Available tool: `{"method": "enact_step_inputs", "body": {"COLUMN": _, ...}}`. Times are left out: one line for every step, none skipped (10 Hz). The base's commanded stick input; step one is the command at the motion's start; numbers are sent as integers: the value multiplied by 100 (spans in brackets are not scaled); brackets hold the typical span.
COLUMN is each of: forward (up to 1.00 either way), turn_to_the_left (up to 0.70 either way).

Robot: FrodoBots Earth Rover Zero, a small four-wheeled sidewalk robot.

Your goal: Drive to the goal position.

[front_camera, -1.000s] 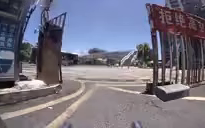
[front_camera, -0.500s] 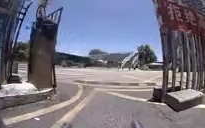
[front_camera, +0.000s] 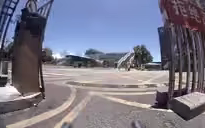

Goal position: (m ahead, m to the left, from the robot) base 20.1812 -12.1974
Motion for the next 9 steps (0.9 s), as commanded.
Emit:
{"method": "enact_step_inputs", "body": {"forward": 70, "turn_to_the_left": -14}}
{"method": "enact_step_inputs", "body": {"forward": 70, "turn_to_the_left": -14}}
{"method": "enact_step_inputs", "body": {"forward": 70, "turn_to_the_left": -14}}
{"method": "enact_step_inputs", "body": {"forward": 70, "turn_to_the_left": -14}}
{"method": "enact_step_inputs", "body": {"forward": 70, "turn_to_the_left": -14}}
{"method": "enact_step_inputs", "body": {"forward": 70, "turn_to_the_left": -14}}
{"method": "enact_step_inputs", "body": {"forward": 70, "turn_to_the_left": -2}}
{"method": "enact_step_inputs", "body": {"forward": 70, "turn_to_the_left": 0}}
{"method": "enact_step_inputs", "body": {"forward": 70, "turn_to_the_left": 0}}
